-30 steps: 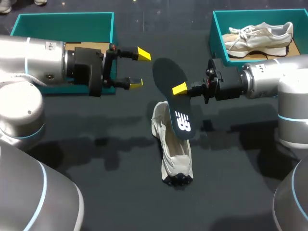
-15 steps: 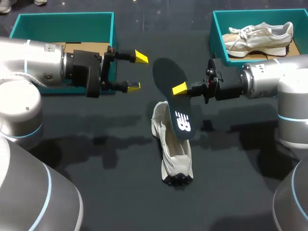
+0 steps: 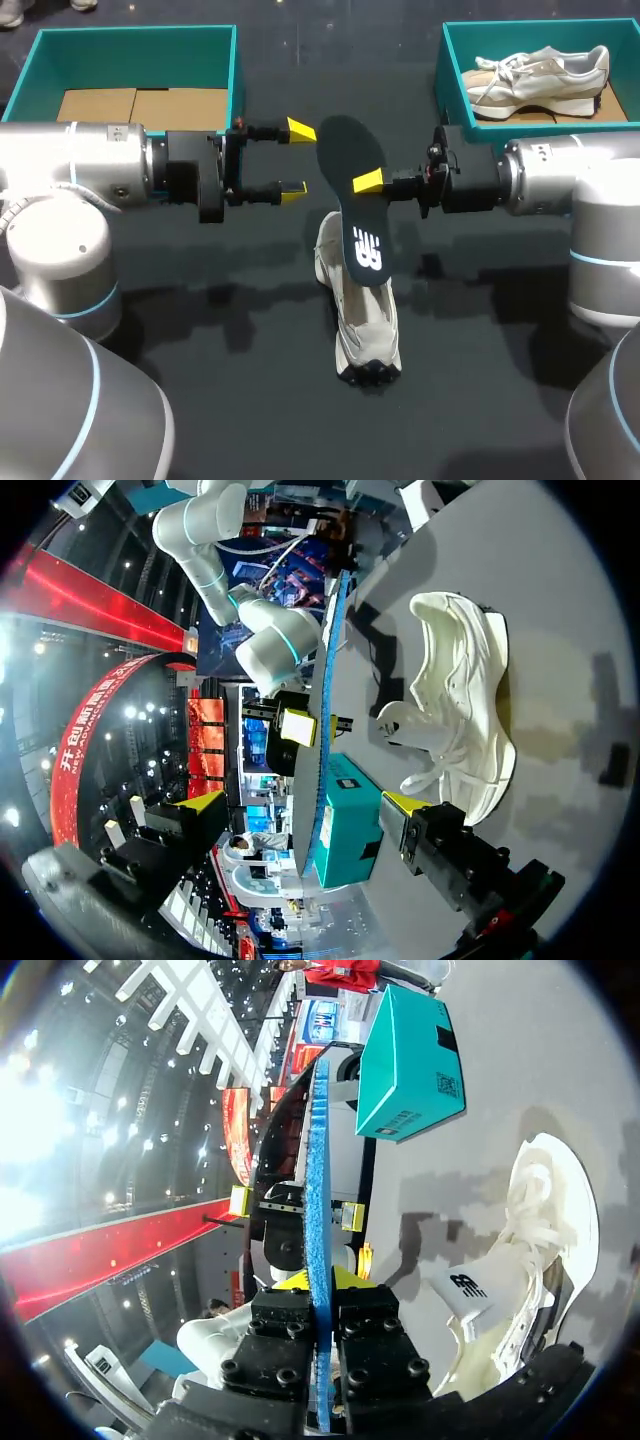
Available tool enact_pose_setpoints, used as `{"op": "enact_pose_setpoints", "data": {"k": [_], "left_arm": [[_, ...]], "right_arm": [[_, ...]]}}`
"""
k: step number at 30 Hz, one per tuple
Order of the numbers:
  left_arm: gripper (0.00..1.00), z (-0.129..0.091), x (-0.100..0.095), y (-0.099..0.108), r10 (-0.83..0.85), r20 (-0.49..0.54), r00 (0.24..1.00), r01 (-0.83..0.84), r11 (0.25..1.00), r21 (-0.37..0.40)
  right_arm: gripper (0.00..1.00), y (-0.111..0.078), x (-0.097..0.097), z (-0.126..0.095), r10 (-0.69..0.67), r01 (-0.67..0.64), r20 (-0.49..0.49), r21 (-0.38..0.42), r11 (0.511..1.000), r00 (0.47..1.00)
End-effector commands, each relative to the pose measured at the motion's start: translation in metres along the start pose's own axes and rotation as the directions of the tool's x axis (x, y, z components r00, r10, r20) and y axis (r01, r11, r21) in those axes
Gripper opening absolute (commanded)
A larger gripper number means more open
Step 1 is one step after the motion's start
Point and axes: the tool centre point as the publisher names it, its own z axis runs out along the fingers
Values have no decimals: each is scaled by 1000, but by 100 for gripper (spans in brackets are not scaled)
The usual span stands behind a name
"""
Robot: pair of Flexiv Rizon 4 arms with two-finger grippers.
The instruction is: Take the shoe out of the shoebox, open the shoe tongue, remove and reinsert the insole, then place the shoe into the shoebox
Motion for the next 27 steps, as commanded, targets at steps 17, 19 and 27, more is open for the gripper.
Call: {"op": "enact_pose_setpoints", "data": {"k": [17,19,27], "left_arm": [[58,33,9,0,12,102,995,-12,1000,1],[52,35,9,-1,11,111,994,-11,1000,0],[44,42,12,-4,27,121,992,-27,1000,-4]], "right_arm": [[0,-6,4,18,57,-60,-51,-45,997,997],[0,-6,4,19,60,-62,-37,-64,996,998],[0,-3,2,22,60,-66,-55,-102,993,997]]}}
